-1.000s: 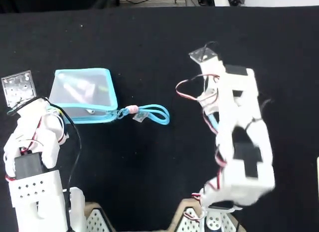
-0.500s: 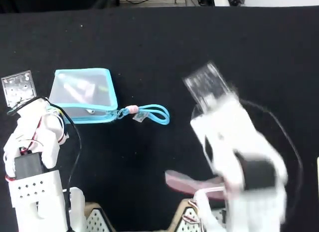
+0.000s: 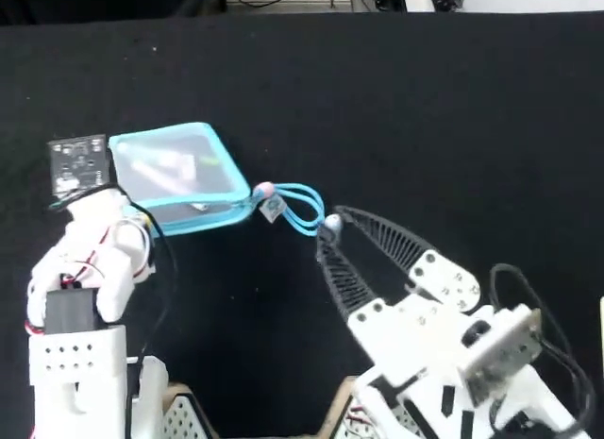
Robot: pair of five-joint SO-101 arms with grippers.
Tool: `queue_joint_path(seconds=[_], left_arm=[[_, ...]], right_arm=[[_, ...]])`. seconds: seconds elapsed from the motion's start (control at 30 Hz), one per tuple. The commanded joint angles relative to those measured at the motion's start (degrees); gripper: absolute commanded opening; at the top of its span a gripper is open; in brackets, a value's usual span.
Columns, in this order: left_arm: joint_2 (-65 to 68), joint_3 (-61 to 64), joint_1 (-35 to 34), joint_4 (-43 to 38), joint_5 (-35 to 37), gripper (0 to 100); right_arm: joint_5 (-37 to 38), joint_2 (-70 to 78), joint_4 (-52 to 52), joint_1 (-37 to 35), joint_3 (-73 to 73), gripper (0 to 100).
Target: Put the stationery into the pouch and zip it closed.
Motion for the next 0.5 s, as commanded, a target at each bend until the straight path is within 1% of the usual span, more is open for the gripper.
queue_joint_path(seconds=[0.0, 0.13, 0.37, 0.47], left_arm=[[-0.6, -7.0, 4.4, 2.7, -2.3, 3], [-0.5, -10.6, 5.2, 5.1, -2.3, 3], [-0.5, -12.4, 10.6, 6.1, -2.5, 3], [-0.5, -12.5, 11.6, 5.9, -2.5, 3]], right_arm=[[-0.7, -0.2, -3.7, -3.3, 0.0, 1.2], [-1.0, -0.2, -5.3, -3.4, 0.6, 1.2], [-1.1, -0.6, -10.6, -3.8, 5.5, 1.4], [-1.1, -0.5, -14.5, -7.2, 7.1, 1.4]])
